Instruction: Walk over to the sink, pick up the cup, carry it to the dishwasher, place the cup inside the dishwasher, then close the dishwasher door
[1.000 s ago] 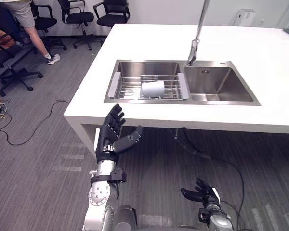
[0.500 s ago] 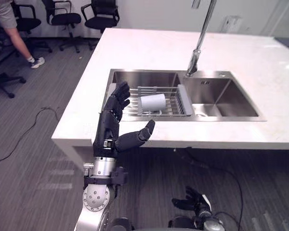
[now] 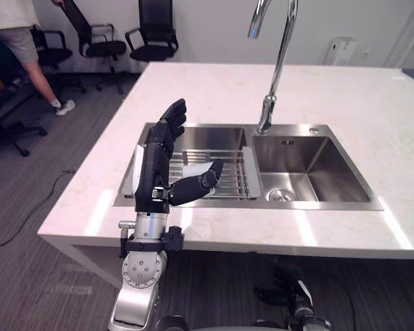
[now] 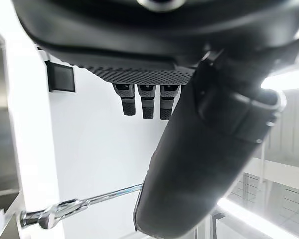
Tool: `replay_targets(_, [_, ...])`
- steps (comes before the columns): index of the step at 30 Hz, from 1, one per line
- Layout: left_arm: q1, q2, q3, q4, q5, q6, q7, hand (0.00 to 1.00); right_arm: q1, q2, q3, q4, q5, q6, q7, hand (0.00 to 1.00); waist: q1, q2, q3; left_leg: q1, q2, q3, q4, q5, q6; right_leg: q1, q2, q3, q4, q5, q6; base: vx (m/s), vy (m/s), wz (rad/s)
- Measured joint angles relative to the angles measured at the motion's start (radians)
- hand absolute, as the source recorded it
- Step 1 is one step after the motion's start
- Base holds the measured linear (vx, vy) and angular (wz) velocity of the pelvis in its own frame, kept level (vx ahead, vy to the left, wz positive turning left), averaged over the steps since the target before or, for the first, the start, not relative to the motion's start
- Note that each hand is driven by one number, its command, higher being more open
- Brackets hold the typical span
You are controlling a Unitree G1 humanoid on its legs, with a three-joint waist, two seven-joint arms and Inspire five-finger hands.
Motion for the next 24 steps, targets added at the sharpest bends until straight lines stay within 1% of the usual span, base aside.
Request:
replay_targets(1, [-0.004, 0.011, 0.004, 0.002, 0.018, 0.001, -0.002, 0.9, -0.003, 0.005, 0.001, 0.009, 0.0, 0.0, 0.0, 0.9, 0.002, 0.002, -0.012, 0.026, -0.014, -0.005, -0.07, -0.006, -0.001, -0.004, -0.003, 0.009, -0.002, 0.001, 0.012, 0.06, 0.117, 0.07])
replay_targets(2, [-0.013, 0.027, 0.009, 0.005, 0.04, 0.002, -0.005, 0.9, -0.003, 0.014, 0.01, 0.01, 0.0, 0.0, 0.006, 0.9, 0.001, -0.013, -0.02, 0.049, -0.036, -0.007, -0.161, -0.003, -0.01, -0.021, -0.015, 0.009, -0.017, 0.01, 0.024, 0.05, 0.076, 0.11])
replay_targets(3, [-0.023, 0.036, 0.01, 0.014, 0.049, 0.003, -0.005, 0.9, -0.007, 0.018, 0.01, 0.015, 0.0, 0.0, 0.008, 0.9, 0.0, -0.021, -0.016, 0.051, -0.048, -0.008, -0.186, 0.009, -0.019, -0.024, -0.019, 0.01, -0.026, 0.019, 0.028, 0.04, 0.079, 0.16])
replay_targets(4, [-0.048, 0.048, 0.009, 0.048, 0.063, 0.006, -0.012, 0.9, -0.009, 0.021, 0.01, 0.029, 0.0, 0.0, 0.016, 0.9, 0.008, -0.027, -0.011, 0.058, -0.069, -0.011, -0.216, 0.029, -0.011, -0.016, -0.025, 0.023, -0.06, 0.04, 0.036, 0.01, 0.083, 0.12])
replay_targets(5, [-0.059, 0.054, 0.008, 0.074, 0.076, 0.014, -0.022, 0.9, -0.011, 0.022, 0.01, 0.042, 0.0, 0.0, 0.021, 0.9, 0.01, -0.027, -0.011, 0.069, -0.079, -0.011, -0.239, 0.042, -0.004, -0.001, -0.029, 0.029, -0.085, 0.054, 0.039, 0.01, 0.088, 0.09])
replay_targets(8, [-0.076, 0.088, -0.009, 0.11, 0.114, 0.038, -0.048, 0.9, -0.012, 0.023, 0.01, 0.059, 0.0, 0.001, 0.031, 0.9, 0.01, -0.031, -0.013, 0.126, -0.103, 0.006, -0.312, 0.073, 0.007, 0.034, -0.045, 0.052, -0.133, 0.073, 0.051, 0.0, 0.072, -0.03])
replay_targets(10, [-0.095, 0.12, -0.053, 0.11, 0.138, 0.038, -0.069, 0.9, -0.015, 0.024, 0.01, 0.065, 0.0, 0.0, 0.034, 0.9, 0.01, -0.04, -0.021, 0.146, -0.119, 0.014, -0.367, 0.1, 0.009, 0.033, -0.052, 0.059, -0.151, 0.083, 0.05, -0.03, 0.03, -0.08])
replay_targets(12, [-0.121, 0.148, -0.098, 0.114, 0.15, 0.038, -0.089, 0.9, -0.019, 0.024, 0.011, 0.07, 0.0, 0.0, 0.042, 0.9, 0.008, -0.051, -0.03, 0.163, -0.125, 0.025, -0.425, 0.132, 0.007, 0.03, -0.051, 0.068, -0.178, 0.097, 0.046, -0.02, -0.005, -0.12])
replay_targets(14, [-0.159, 0.16, -0.137, 0.139, 0.166, 0.037, -0.109, 0.9, -0.025, 0.021, 0.017, 0.083, 0.0, 0.0, 0.044, 0.9, -0.007, -0.058, -0.035, 0.18, -0.13, 0.026, -0.482, 0.164, 0.006, 0.029, -0.048, 0.074, -0.203, 0.117, 0.047, -0.02, -0.02, -0.1])
replay_targets(16, [-0.191, 0.161, -0.148, 0.186, 0.166, 0.036, -0.113, 0.9, -0.037, 0.019, 0.017, 0.113, 0.0, 0.0, 0.043, 0.9, -0.013, -0.058, -0.038, 0.188, -0.132, 0.025, -0.502, 0.174, 0.005, 0.029, -0.045, 0.084, -0.209, 0.126, 0.047, -0.01, -0.011, -0.15])
replay_targets(18, [-0.225, 0.173, -0.149, 0.281, 0.166, 0.037, -0.113, 0.9, -0.038, 0.018, 0.017, 0.156, 0.0, 0.001, 0.045, 0.9, -0.024, -0.054, -0.061, 0.189, -0.134, 0.022, -0.531, 0.188, 0.005, 0.03, -0.039, 0.09, -0.245, 0.153, 0.046, 0.0, 0.003, -0.13])
replay_targets(20, [-0.238, 0.179, -0.148, 0.32, 0.167, 0.042, -0.113, 0.9, -0.041, 0.017, 0.017, 0.164, 0.001, 0.001, 0.045, 0.9, -0.028, -0.054, -0.061, 0.188, -0.135, 0.02, -0.541, 0.194, 0.007, 0.031, -0.037, 0.095, -0.263, 0.167, 0.045, -0.01, 0.01, -0.12])
replay_targets(24, [-0.244, 0.194, -0.148, 0.437, 0.187, 0.059, -0.113, 0.9, -0.052, 0.006, 0.017, 0.182, 0.0, 0.001, 0.048, 0.9, -0.037, -0.055, -0.061, 0.186, -0.148, 0.015, -0.567, 0.208, 0.015, 0.035, -0.041, 0.109, -0.331, 0.213, 0.052, -0.03, 0.03, -0.13])
